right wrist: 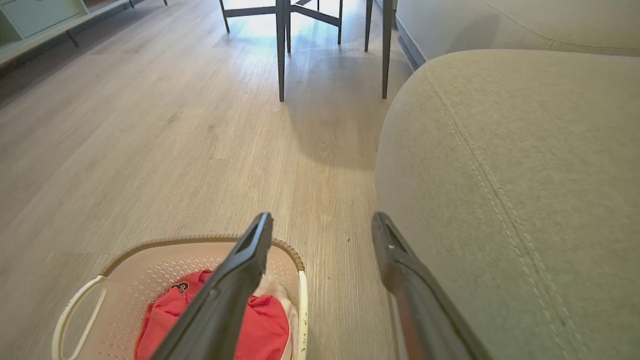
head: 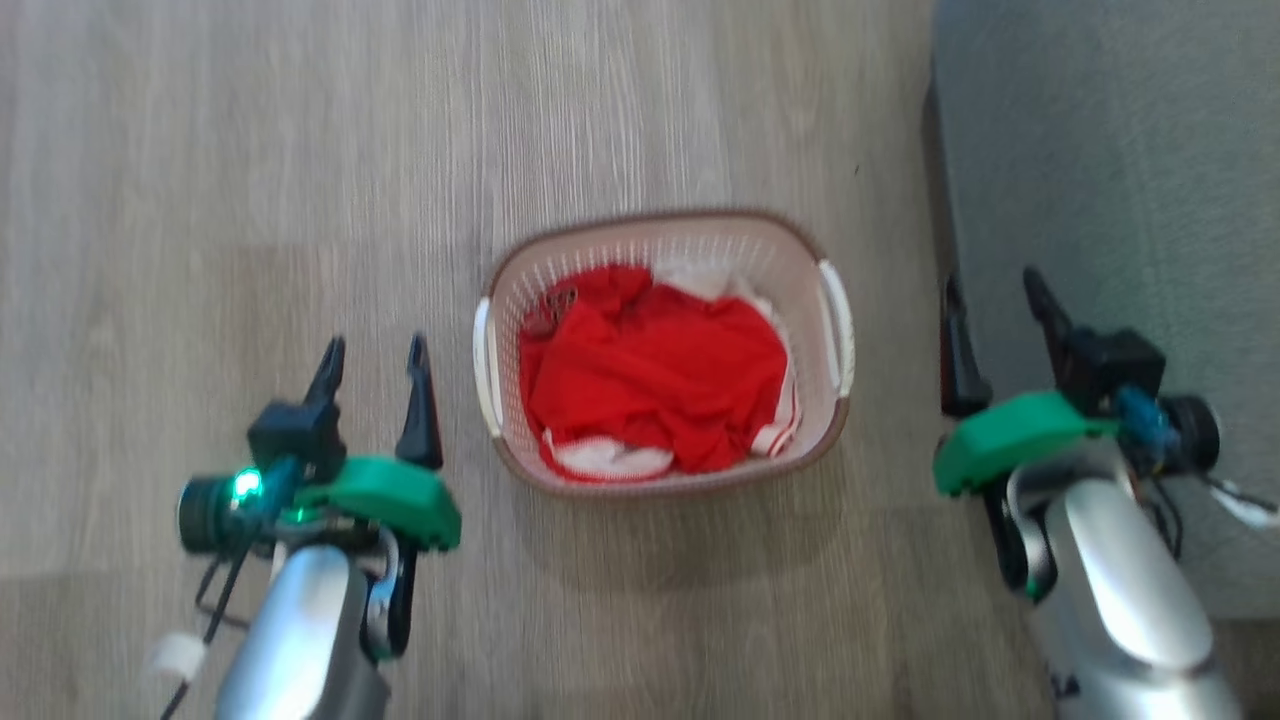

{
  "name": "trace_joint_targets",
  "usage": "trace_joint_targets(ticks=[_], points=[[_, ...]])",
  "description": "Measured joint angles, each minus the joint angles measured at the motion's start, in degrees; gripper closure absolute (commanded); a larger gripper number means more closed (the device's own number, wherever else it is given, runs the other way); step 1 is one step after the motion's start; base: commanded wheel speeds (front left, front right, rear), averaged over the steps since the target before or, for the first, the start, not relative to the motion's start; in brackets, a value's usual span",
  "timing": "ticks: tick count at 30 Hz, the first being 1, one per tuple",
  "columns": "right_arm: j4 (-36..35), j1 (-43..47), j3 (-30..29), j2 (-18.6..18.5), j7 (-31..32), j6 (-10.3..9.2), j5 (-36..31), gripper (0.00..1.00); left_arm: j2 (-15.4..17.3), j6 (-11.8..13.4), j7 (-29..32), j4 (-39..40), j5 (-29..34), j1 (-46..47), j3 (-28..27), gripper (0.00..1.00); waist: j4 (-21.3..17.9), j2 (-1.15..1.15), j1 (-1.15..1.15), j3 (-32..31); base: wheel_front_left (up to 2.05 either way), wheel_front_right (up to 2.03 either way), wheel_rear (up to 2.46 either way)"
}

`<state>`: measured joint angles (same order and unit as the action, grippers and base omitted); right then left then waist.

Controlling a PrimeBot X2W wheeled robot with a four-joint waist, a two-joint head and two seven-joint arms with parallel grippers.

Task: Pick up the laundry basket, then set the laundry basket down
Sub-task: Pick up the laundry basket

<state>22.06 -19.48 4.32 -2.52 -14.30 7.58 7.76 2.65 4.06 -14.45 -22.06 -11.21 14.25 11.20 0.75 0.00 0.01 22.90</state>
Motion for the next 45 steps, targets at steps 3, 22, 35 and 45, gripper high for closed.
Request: trace_joint_targets(ticks=[3, 22, 35, 45], points=[[2.4, -3.4, -0.2, 0.0, 0.0, 0.0, -0.3, 0.0, -0.1, 0.0, 0.0, -2.7, -0.9, 3.7, 1.5, 0.0, 0.2, 0.0, 0.0, 3.4, 0.0, 0.0, 0.0], [14.2, -16.9, -1.5, -0.8, 0.0, 0.0, -0.8, 0.0, -0.8, -0.1, -0.1, -17.7, -9.1, 20.5, 8.8, 0.0, 2.6, 0.0, 0.0, 21.5, 0.0, 0.0, 0.0], [18.1, -21.5, -2.0, -1.0, 0.0, 0.0, -1.2, 0.0, -0.9, -0.6, -0.1, -23.1, -14.6, 27.1, 15.7, 0.0, 4.2, 0.0, -0.01, 28.2, 0.0, 0.0, 0.0], [19.5, -24.4, -0.9, -1.1, 0.0, 0.0, -1.2, 0.0, -1.0, -0.5, -0.1, -25.8, -15.3, 32.7, 19.7, 0.0, 4.4, 0.0, -0.01, 31.5, 0.0, 0.0, 0.0]])
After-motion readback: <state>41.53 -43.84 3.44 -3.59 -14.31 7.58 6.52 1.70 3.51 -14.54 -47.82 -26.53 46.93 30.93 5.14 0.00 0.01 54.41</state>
